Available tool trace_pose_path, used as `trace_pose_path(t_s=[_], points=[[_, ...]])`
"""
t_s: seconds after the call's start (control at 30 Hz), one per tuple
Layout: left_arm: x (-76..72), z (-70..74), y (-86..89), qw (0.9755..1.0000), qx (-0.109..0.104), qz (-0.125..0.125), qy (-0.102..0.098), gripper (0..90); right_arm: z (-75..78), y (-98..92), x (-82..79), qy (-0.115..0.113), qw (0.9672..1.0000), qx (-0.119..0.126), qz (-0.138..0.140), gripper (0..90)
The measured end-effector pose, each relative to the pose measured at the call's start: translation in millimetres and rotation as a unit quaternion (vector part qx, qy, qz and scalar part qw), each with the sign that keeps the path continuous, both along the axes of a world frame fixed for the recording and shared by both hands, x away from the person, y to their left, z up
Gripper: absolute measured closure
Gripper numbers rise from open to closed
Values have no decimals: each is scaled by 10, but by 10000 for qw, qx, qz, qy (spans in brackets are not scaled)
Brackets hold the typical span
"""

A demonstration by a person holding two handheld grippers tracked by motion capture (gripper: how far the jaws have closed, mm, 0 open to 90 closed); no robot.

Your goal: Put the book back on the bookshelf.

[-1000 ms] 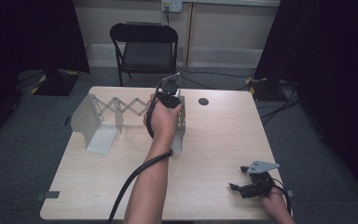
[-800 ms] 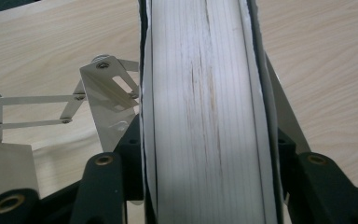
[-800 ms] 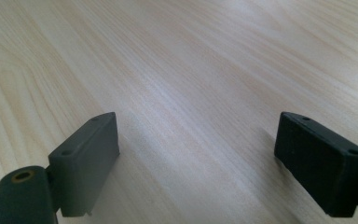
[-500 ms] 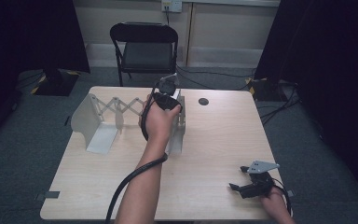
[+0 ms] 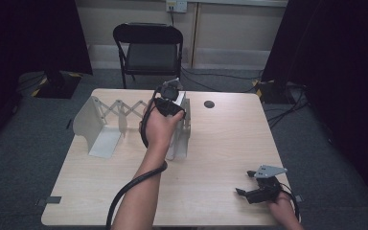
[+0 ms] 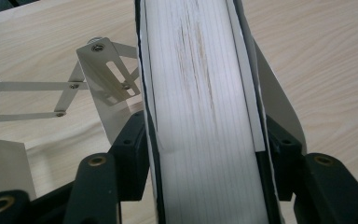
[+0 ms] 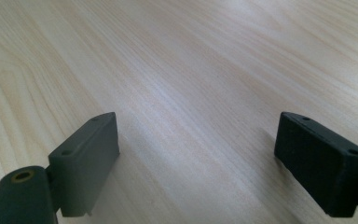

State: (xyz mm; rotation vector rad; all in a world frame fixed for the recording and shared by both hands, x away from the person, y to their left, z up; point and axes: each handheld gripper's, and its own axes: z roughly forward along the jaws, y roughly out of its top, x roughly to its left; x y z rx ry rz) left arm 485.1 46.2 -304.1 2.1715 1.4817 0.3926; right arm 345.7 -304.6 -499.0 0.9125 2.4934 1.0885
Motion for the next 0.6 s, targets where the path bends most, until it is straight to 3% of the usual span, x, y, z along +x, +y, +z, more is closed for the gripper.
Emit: trace_pose_path(t_s=[0.2, 0.37, 0.6], points=[[-42, -14, 41, 10000, -93, -32, 7, 440, 0, 0, 0, 1, 10000, 1, 1, 132], [-89, -37, 39, 9999, -1, -144, 1, 431, 0, 0, 0, 1, 10000, 0, 2, 132], [-145, -82, 78, 9997, -47, -225, -8, 421, 0, -1, 1, 2, 10000, -1, 5, 132]])
